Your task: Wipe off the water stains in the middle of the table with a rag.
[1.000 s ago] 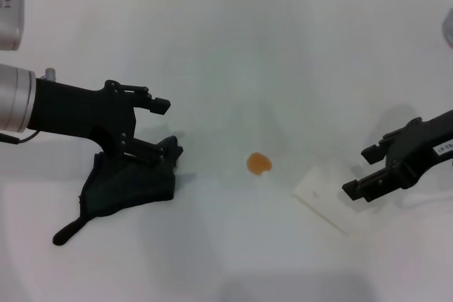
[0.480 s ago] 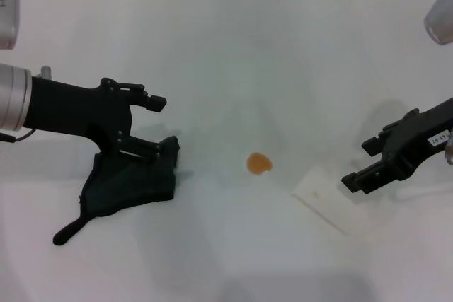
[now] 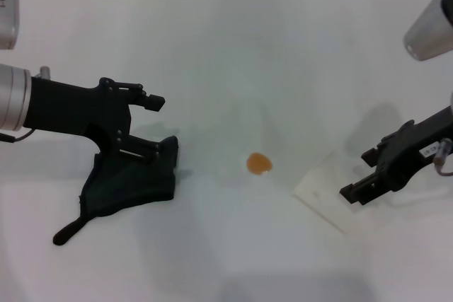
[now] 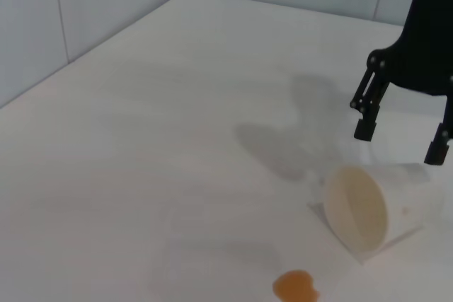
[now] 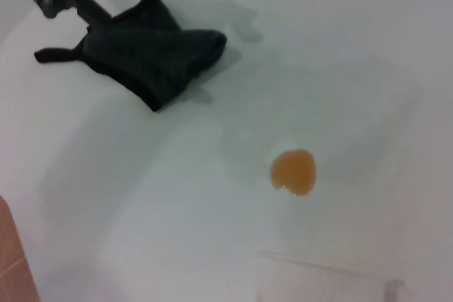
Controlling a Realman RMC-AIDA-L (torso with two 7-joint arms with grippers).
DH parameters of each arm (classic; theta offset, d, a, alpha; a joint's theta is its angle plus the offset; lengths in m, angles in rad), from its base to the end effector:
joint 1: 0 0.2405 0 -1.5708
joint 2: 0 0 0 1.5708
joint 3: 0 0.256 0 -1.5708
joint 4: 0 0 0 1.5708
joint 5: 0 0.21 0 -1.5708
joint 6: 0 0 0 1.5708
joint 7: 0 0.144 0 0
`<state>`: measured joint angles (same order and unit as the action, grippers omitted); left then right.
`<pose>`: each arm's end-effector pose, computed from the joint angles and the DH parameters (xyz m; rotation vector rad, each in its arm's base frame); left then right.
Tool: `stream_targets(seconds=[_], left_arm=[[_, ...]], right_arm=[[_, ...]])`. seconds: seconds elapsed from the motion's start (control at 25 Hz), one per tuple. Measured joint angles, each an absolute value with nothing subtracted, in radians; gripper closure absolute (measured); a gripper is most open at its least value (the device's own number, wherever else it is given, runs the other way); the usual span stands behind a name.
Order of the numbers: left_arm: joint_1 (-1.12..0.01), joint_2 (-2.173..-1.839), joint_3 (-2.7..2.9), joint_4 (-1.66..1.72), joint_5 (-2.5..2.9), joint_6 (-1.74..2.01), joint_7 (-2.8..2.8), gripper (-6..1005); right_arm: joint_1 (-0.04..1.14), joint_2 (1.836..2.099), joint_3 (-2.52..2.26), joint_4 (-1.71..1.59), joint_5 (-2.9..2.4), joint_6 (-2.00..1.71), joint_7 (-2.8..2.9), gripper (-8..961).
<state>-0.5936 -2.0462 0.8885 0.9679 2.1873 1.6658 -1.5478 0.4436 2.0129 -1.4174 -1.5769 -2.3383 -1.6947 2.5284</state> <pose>-0.2230 0.3469 0.0247 -2.9834 -0.3253 -0.2306 0.1726 0.3104 0.0238 -2.7721 0.8839 -0.3509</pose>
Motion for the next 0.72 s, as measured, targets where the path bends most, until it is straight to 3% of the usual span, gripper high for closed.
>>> stream_targets(seconds=[0.72], left_arm=[[-0.592,-2.045,0.891,0.968,2.188,1.666,-1.540,133]], right_arm=[[0.433,2.016,-1.530,-1.577,-2.343,-1.611,2.581,161]])
